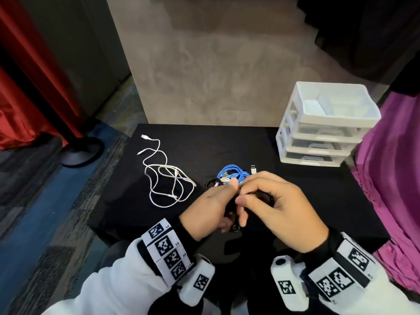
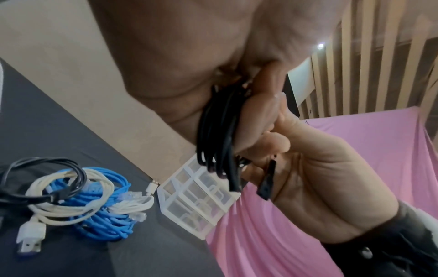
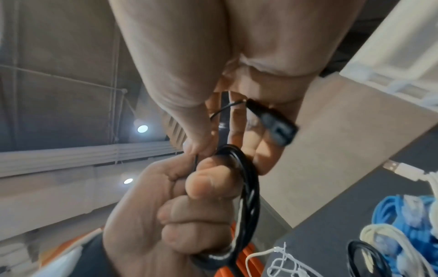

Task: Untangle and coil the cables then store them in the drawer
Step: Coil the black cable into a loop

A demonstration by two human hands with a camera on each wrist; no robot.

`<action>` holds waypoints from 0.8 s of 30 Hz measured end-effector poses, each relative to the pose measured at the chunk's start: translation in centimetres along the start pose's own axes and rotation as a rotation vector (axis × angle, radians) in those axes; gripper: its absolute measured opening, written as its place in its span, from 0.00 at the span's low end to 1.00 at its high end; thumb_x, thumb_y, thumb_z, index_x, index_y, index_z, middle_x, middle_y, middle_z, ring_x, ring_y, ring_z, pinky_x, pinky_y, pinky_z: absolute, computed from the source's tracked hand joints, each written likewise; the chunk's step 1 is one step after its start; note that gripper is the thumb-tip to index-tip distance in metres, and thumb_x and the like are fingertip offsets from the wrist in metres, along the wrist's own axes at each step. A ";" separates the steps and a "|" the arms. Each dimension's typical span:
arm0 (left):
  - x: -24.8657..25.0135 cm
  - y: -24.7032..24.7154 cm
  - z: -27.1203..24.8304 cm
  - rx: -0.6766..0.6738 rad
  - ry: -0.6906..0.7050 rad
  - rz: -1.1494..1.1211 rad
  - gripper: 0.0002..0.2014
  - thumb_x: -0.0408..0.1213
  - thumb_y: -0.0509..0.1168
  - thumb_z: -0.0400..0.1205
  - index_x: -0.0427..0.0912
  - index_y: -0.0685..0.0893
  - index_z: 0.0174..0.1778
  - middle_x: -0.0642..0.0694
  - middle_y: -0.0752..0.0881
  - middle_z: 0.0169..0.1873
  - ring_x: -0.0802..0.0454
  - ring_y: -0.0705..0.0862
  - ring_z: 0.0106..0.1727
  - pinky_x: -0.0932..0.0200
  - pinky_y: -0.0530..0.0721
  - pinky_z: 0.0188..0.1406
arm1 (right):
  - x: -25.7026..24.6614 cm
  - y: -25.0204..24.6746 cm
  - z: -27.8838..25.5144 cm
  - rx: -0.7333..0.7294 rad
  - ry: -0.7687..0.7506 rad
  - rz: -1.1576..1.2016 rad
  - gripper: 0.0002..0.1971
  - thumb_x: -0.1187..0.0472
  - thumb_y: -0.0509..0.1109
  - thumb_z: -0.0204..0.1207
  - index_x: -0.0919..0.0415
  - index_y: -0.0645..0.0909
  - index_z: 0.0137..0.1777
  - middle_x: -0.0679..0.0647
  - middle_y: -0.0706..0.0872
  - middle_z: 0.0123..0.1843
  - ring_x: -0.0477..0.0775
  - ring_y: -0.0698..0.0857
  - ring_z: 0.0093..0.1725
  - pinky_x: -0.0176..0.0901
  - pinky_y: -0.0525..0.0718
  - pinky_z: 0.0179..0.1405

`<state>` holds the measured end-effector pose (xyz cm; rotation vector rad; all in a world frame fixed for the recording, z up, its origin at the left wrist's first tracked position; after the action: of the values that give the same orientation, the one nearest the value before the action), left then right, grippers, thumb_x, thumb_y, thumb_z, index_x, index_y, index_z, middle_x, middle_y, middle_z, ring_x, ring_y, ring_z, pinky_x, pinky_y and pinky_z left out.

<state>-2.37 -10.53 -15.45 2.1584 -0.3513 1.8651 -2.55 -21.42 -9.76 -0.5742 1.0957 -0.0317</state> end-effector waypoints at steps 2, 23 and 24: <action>0.0 0.0 -0.1 -0.018 -0.024 0.026 0.31 0.52 0.45 0.93 0.37 0.78 0.33 0.33 0.81 0.29 0.52 0.69 0.17 0.61 0.66 0.17 | 0.3 0.6 -0.3 -0.005 0.016 0.041 0.10 0.64 0.76 0.83 0.55 0.87 0.39 0.47 0.91 0.32 0.55 0.87 0.51 0.49 0.79 0.62; 2.1 0.2 -1.7 0.132 0.439 0.292 0.07 0.29 0.64 0.88 0.38 0.79 0.61 0.51 0.88 0.43 0.58 0.86 0.45 0.61 0.82 0.52 | 6.8 2.7 -1.8 0.224 0.697 0.891 0.11 0.63 0.74 0.83 0.73 0.84 0.57 0.61 0.83 0.33 0.46 0.76 0.20 0.35 0.77 0.18; 1.9 0.2 -1.6 0.128 0.418 0.296 0.08 0.30 0.64 0.88 0.40 0.79 0.62 0.57 0.87 0.43 0.64 0.85 0.42 0.66 0.80 0.48 | 6.8 2.6 -1.7 0.236 0.693 0.896 0.10 0.64 0.73 0.83 0.72 0.84 0.57 0.62 0.83 0.35 0.47 0.77 0.20 0.35 0.77 0.18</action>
<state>-3.65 -10.15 -13.29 1.7969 -0.4908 2.4982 -1.46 -21.97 -17.09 0.2074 1.9147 0.4430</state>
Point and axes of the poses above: each hand's wrist, its own z-axis towards the middle knuckle, its own y-axis out of the palm, x = y × z, the point moved 9 cm from there along z, towards the middle knuckle
